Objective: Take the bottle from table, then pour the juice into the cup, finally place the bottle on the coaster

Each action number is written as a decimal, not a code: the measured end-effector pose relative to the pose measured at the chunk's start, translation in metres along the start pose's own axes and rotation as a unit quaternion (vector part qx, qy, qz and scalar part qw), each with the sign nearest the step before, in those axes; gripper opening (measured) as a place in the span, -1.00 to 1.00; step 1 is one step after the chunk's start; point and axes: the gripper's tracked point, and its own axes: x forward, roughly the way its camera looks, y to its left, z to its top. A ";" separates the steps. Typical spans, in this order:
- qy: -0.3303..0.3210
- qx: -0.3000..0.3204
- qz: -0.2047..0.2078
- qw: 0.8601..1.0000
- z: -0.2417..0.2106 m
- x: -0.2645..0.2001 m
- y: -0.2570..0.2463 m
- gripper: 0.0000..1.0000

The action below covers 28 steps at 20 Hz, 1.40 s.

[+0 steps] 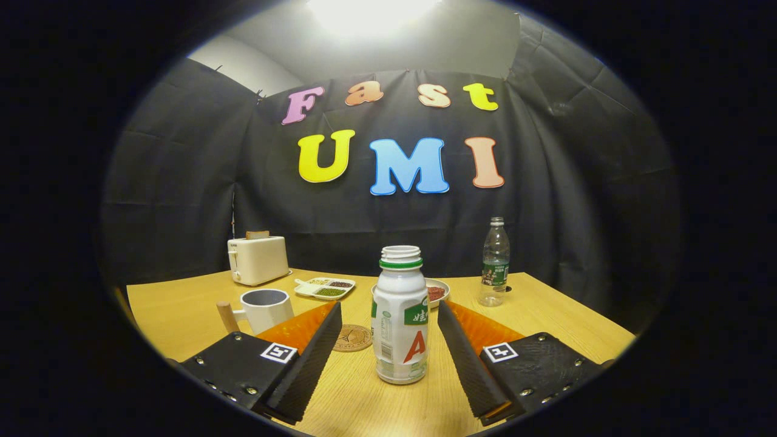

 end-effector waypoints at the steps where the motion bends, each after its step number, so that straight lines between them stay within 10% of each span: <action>1: 0.001 -0.001 -0.004 1.000 -0.002 0.003 0.000 0.92; 17: 0.032 -0.016 -0.055 0.998 -0.038 0.043 -0.014 0.89; 20: 0.038 -0.015 -0.064 0.997 -0.039 0.041 -0.012 0.51; 28: 0.035 -0.031 -0.068 0.997 -0.037 0.042 -0.012 0.30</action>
